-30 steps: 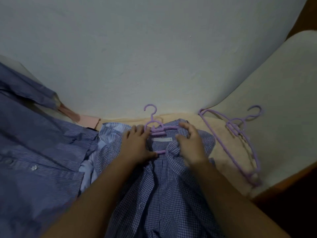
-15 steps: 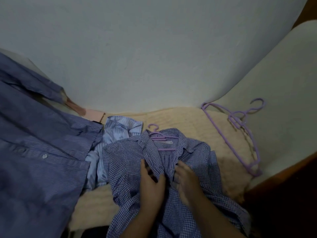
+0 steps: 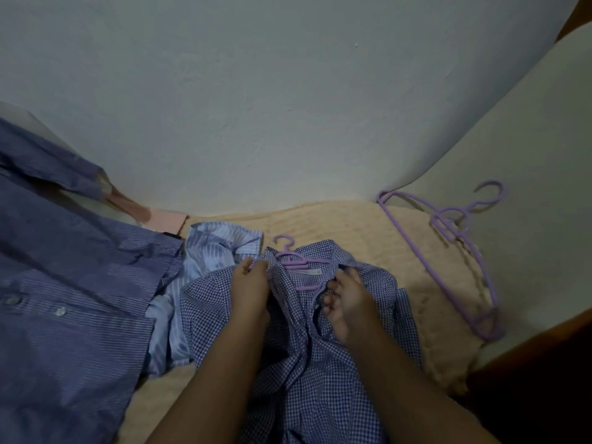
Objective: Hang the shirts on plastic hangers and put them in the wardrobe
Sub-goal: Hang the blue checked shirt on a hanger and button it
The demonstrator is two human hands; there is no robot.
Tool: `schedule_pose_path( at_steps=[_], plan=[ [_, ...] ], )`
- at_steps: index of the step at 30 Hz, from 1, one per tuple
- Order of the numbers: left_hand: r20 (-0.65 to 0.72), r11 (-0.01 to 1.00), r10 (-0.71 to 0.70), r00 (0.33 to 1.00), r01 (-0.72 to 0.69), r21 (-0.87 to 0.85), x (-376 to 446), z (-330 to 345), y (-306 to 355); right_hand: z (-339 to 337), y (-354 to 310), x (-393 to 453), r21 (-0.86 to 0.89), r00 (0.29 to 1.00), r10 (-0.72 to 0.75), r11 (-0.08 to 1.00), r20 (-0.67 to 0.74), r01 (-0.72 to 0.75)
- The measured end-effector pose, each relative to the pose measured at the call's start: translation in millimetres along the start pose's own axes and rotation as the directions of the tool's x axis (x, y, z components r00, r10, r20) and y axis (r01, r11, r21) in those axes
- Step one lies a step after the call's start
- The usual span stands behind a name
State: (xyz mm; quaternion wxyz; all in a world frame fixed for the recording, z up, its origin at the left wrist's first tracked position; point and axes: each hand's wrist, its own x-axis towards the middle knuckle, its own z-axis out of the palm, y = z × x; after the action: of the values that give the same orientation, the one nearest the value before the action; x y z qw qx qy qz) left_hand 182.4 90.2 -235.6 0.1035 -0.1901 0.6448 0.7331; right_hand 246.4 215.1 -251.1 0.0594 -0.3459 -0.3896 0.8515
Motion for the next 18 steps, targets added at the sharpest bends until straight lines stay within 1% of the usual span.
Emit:
schedule_pose_path(
  at_steps=[3,6,8,9,12,15,18],
  plan=[
    [0.043,0.992,-0.081,0.996,0.085,-0.094,5.0,6.1,0.7,10.8,0.8,-0.5,-0.066,0.997,0.036,0.997,0.074,-0.031],
    [0.151,0.985,-0.086,0.985,0.107,-0.137,-4.2,14.4,-10.8,20.2,8.0,-0.2,-0.192,0.987,0.094,0.979,0.130,-0.068],
    [0.171,0.981,-0.082,0.982,0.110,-0.161,-9.4,16.0,-21.1,21.1,13.1,1.8,-0.215,0.985,0.094,0.975,0.145,-0.062],
    [0.157,0.981,-0.067,0.985,0.094,-0.172,-9.9,15.1,-25.4,19.8,14.5,1.9,-0.206,0.986,0.084,0.977,0.146,-0.053],
    [0.092,0.990,0.049,0.995,-0.036,-0.134,-11.4,8.3,-37.0,13.5,17.0,0.8,-0.181,0.993,0.023,0.984,0.117,-0.002],
    [0.044,0.989,0.148,0.988,-0.149,0.012,-15.8,3.8,-49.4,9.7,21.0,-2.3,-0.205,0.995,-0.011,0.978,0.103,0.032],
    [0.018,0.972,0.200,0.980,-0.200,0.127,-17.4,6.2,-50.9,12.8,22.4,-2.9,-0.266,0.995,-0.003,0.963,0.101,0.030]
  ],
)
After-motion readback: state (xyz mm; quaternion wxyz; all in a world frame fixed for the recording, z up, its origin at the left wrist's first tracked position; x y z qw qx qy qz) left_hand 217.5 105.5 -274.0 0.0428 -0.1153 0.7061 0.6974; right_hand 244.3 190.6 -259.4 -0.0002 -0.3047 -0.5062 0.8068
